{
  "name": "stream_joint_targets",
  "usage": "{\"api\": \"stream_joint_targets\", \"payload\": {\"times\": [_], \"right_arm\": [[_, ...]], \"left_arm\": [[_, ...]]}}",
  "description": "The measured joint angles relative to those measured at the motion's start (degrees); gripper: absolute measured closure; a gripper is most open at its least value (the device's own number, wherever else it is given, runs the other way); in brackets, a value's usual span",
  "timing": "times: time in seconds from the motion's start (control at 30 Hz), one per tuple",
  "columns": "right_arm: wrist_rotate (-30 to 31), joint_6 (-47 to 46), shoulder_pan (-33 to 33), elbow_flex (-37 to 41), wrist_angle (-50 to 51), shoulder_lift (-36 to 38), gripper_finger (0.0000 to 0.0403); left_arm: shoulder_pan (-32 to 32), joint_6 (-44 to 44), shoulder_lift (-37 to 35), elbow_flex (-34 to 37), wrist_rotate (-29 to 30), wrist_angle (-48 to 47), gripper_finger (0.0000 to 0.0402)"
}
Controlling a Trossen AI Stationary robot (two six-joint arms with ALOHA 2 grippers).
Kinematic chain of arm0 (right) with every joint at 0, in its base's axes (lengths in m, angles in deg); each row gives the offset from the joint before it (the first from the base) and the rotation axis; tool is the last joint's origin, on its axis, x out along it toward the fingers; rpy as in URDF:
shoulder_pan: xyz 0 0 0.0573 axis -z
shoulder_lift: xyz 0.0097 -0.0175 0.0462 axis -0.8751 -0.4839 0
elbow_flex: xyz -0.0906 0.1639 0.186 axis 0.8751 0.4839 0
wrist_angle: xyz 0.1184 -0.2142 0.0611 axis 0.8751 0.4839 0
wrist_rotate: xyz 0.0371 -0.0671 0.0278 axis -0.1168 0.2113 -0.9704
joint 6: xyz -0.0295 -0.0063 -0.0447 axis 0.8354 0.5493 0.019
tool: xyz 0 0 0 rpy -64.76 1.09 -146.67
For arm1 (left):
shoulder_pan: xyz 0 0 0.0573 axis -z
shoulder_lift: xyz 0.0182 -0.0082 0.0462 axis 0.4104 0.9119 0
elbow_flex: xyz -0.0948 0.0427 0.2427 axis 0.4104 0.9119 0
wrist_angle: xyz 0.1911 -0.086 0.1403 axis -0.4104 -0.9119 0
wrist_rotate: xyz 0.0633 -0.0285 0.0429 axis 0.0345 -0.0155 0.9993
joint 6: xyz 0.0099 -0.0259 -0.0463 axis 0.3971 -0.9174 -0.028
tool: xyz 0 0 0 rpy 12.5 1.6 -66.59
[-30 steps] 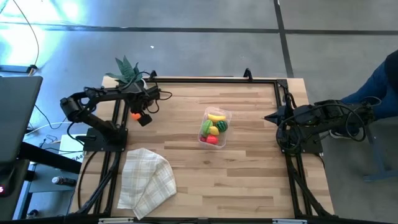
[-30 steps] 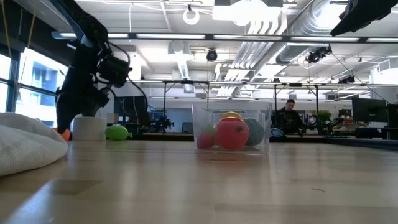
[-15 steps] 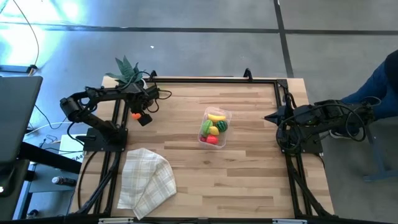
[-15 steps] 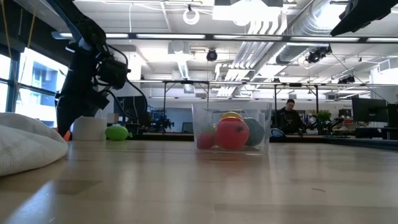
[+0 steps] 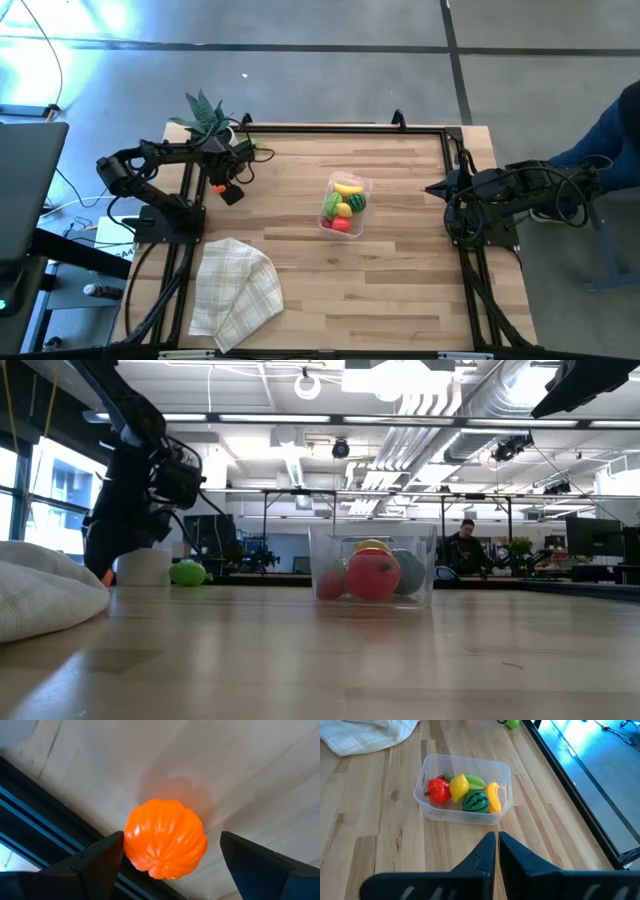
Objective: Pick and placing Produce into tupperware
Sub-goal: Put the pumpkin into the transparent bin
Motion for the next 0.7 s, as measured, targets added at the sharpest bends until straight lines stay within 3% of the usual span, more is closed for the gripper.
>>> {"api": "stream_joint_targets", "payload": {"times": [0.4,0.7], "right_arm": [[0.0,0.0,0.0,0.0,0.0,0.0,0.0392],[0.0,0.0,0.0,0.0,0.0,0.0,0.0392]], "left_arm": [[0.0,-0.5,0.0,0.3,1.2,1.5,0.0092],[0.0,-2.0,0.0,0.3,1.6,1.6,0.0133]]}}
